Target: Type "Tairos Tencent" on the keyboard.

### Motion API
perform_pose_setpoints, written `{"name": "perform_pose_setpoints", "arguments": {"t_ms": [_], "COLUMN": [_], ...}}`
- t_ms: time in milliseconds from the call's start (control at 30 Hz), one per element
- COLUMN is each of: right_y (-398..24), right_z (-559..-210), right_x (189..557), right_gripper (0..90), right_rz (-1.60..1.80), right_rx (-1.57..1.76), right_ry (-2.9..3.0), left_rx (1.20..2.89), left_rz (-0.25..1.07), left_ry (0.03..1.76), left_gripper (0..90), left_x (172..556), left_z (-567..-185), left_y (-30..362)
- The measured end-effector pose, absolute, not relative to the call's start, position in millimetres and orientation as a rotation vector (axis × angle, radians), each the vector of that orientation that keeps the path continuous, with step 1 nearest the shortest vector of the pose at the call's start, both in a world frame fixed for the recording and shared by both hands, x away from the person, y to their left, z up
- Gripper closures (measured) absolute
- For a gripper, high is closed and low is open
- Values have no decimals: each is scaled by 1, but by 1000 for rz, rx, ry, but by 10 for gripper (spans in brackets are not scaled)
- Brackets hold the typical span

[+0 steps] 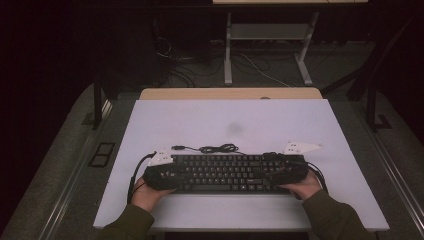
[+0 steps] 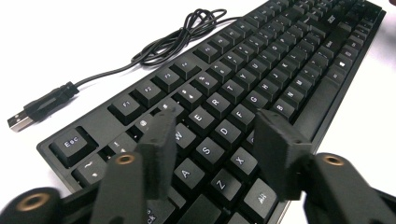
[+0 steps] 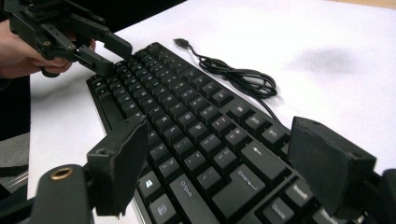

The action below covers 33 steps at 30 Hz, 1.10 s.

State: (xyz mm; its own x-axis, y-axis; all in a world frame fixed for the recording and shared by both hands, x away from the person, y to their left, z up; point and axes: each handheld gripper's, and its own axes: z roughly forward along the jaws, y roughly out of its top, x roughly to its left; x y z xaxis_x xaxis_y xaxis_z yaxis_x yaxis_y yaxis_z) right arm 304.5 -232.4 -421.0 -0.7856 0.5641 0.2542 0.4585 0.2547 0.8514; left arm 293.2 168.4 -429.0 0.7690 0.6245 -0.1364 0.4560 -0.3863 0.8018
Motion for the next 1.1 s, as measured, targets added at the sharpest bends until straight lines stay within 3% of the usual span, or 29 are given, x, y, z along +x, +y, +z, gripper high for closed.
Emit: {"name": "perform_pose_setpoints", "arguments": {"t_ms": [567, 833, 1100], "right_y": [-209, -197, -184], "right_z": [-418, -417, -417], "right_x": [318, 325, 331], "right_gripper": [195, 213, 359], "right_rz": [1577, 1559, 1539], "right_rx": [929, 906, 907], "right_ry": [2454, 2479, 2512], "left_rx": [2026, 2047, 2055], "left_rz": [223, 250, 276], "left_ry": [810, 775, 774], "left_gripper": [170, 112, 40], "left_x": [293, 292, 292], "left_z": [-429, -428, -428], "left_y": [160, 155, 151]}}
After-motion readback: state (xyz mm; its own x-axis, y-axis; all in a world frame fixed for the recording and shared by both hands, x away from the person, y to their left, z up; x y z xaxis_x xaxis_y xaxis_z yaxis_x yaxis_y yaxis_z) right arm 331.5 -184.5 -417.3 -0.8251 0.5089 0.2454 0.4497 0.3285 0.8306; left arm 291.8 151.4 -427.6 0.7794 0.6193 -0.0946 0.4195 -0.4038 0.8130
